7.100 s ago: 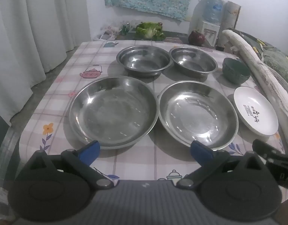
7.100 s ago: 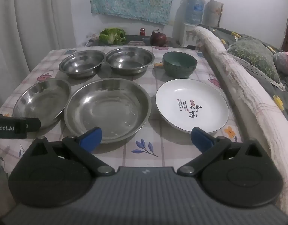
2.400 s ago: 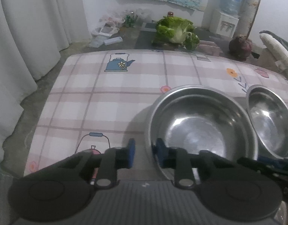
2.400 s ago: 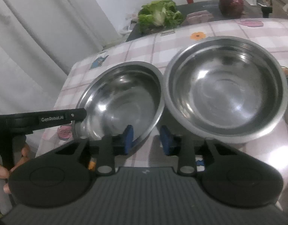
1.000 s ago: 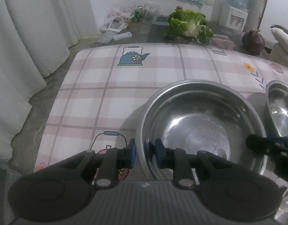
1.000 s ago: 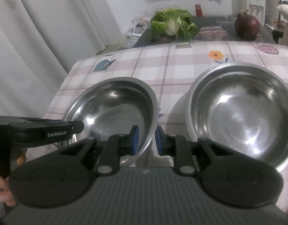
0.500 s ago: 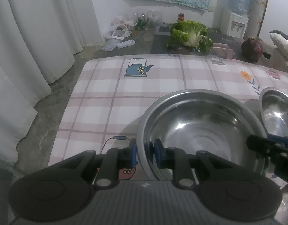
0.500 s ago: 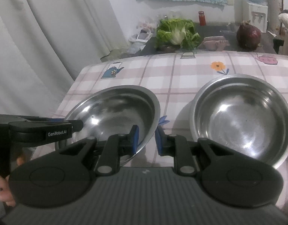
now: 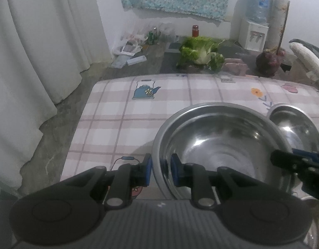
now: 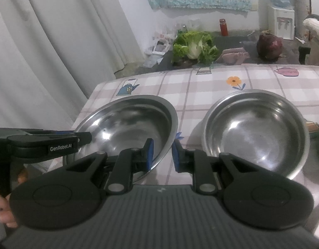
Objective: Organize plates and bowls
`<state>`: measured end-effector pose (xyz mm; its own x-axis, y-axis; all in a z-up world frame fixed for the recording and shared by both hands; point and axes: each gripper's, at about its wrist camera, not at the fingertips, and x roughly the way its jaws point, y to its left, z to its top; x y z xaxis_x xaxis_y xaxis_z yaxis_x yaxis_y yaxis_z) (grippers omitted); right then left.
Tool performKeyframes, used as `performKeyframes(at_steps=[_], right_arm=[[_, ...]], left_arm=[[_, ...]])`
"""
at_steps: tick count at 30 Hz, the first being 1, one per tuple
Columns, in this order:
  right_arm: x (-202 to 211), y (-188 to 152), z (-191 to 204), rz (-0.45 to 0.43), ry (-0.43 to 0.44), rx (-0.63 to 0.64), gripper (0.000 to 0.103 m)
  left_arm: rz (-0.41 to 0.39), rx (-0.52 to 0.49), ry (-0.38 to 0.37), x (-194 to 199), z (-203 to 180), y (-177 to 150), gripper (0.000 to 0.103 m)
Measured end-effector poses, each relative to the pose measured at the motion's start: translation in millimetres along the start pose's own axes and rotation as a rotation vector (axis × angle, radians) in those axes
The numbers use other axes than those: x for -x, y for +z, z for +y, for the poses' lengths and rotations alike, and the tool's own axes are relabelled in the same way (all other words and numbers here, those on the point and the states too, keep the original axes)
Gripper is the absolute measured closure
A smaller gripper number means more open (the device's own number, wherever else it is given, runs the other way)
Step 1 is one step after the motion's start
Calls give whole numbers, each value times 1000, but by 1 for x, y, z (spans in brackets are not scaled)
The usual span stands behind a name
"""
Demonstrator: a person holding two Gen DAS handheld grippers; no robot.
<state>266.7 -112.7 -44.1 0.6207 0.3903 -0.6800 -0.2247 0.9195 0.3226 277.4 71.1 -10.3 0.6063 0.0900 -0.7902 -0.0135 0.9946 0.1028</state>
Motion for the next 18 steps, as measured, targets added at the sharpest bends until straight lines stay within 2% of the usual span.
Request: performKeyframes(at_steps=[10, 18], right_arm=[[47, 0, -32, -63, -6, -50, 84], [81, -1, -79, -105, -60, -92, 83]], left_arm=[[-46, -59, -28, 29, -47, 7, 82], [-44, -117, -82, 26, -105, 16, 82]])
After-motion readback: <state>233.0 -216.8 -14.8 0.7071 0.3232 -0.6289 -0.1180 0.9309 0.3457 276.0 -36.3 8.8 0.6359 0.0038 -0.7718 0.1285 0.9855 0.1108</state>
